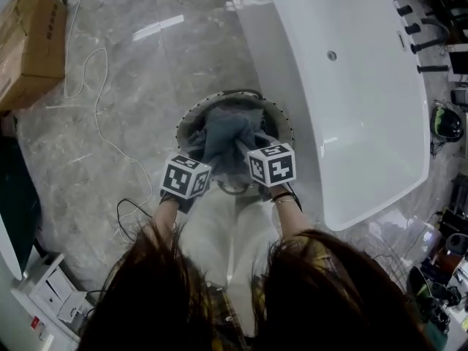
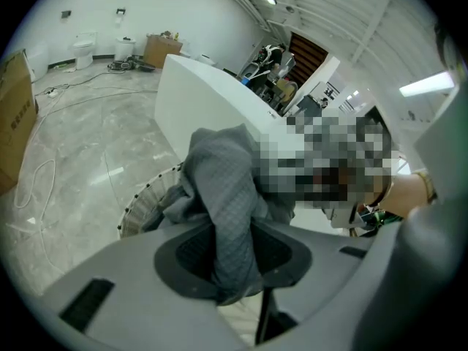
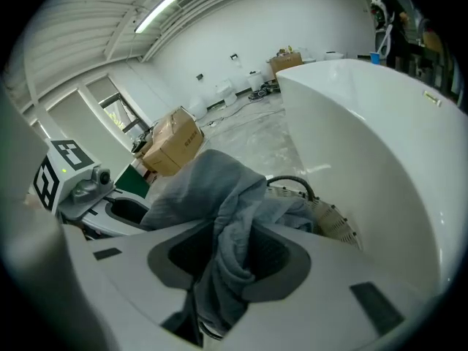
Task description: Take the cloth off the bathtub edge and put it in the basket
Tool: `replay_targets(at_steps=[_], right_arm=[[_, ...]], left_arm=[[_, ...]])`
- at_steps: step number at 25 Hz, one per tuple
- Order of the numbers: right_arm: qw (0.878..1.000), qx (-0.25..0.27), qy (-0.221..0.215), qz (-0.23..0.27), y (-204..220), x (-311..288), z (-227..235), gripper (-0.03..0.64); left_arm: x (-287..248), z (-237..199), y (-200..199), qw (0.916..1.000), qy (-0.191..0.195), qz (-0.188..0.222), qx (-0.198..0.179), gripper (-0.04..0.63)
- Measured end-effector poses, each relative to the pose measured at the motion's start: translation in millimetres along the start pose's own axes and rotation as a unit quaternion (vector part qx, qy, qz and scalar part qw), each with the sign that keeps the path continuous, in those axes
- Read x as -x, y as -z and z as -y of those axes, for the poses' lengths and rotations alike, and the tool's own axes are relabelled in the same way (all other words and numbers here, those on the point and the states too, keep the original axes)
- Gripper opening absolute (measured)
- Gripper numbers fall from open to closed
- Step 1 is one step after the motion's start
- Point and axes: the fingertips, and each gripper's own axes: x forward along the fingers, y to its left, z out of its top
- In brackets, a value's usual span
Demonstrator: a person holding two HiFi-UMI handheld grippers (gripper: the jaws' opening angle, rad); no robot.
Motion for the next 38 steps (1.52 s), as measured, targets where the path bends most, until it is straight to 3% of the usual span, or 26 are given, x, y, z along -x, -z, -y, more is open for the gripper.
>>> replay_targets(at_steps=[10, 14, 18, 31, 33, 35, 38], right_arm=[[0.995, 0.038, 0.04, -0.087, 52.3, -47.9, 40.8, 0.146], [0.989, 0.057, 0.057, -0.124, 69.5, -59.5, 53.5, 0.146], [0.984, 0.045, 0.075, -0.155, 89.1, -66.6, 63.5, 0.146], [0.971, 0.035, 0.074, -0.226, 134.9, -81.0, 69.4, 0.153], [0.968, 0.056, 0.073, -0.232, 138.4, -81.4, 67.1, 0.131], [0.965, 0.09, 0.082, -0.232, 137.5, -80.6, 69.8, 0.055], [0.963, 0.096, 0.091, -0.235, 138.3, -80.4, 75.0, 0.055]], left_arm=[[-67.3, -15.7, 37.9, 0.9982, 0.003, -0.055, 0.024, 0.123], [-85.5, -19.8, 44.3, 0.9967, -0.008, -0.08, 0.01, 0.123], [-99.7, -23.0, 53.9, 0.9942, -0.008, -0.108, -0.001, 0.123], [-122.2, -27.0, 91.2, 0.9863, -0.008, -0.165, 0.0, 0.126], [-122.4, -27.0, 95.1, 0.9852, -0.002, -0.171, 0.014, 0.127], [-122.3, -28.2, 95.4, 0.9848, -0.003, -0.173, 0.017, 0.126], [-121.9, -33.0, 93.9, 0.985, -0.004, -0.172, 0.011, 0.126]])
